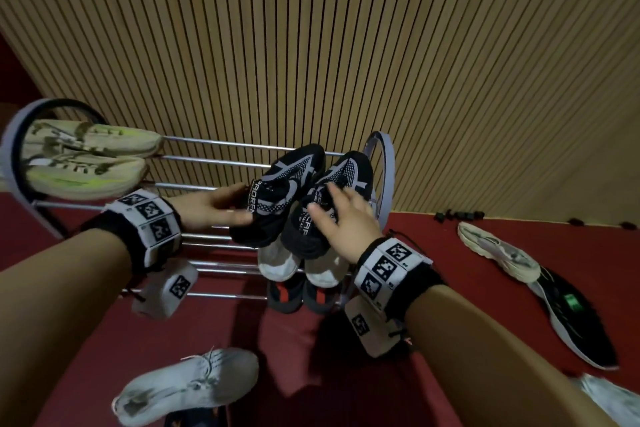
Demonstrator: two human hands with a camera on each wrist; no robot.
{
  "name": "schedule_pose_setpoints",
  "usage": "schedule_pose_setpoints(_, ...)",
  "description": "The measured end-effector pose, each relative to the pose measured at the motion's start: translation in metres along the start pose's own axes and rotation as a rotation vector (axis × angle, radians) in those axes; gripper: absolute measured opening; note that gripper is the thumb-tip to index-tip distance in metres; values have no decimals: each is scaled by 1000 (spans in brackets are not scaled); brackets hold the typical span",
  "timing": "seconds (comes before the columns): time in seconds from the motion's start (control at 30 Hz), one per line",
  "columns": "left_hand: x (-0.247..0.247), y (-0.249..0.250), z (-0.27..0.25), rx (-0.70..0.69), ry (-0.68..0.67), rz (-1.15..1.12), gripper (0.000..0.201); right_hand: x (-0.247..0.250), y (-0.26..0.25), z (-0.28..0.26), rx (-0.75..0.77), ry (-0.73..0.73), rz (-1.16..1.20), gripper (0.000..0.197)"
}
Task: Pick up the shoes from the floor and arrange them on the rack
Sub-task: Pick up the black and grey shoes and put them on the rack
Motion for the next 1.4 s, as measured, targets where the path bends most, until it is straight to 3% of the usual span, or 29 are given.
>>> schedule_pose_setpoints(0.07,-15,3,2,-43,-91,-7,105,-15,-11,-1,72,-107,-92,92)
schedule_pose_setpoints(0.17,-13,6,10,-67,20,-91,99,-30,-8,1,96,-187,-173,111)
schedule_pose_setpoints(0.43,-13,33,17,-73,139,-100,92,-12,10,5,102,-77,-221,92)
schedule_pose_setpoints(0.6,-26,44,21,-57,114,-107,91,-1,26,1,86,-48,-221,89)
schedule_pose_setpoints(0.83,-26,48,11,-22,167,-30,88,-2,22,0,70,-102,-210,90)
schedule_pose_setpoints(1.03,-22,64,-6,10,267,-21,98,18,22,-10,56,-79,-167,88)
schedule_pose_setpoints(1.4,-25,46,-74,97,466,48,97,17,-10,-28,251,-210,-247,87)
Point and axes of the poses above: each hand's wrist, its own z-axis towards the middle knuckle, its own x-axis out of the back of the hand, y = z × x, the point moved 9 cm from there along z, towards the middle knuckle, and after that the axes turned 15 degrees about x, right-handed, at the moved point
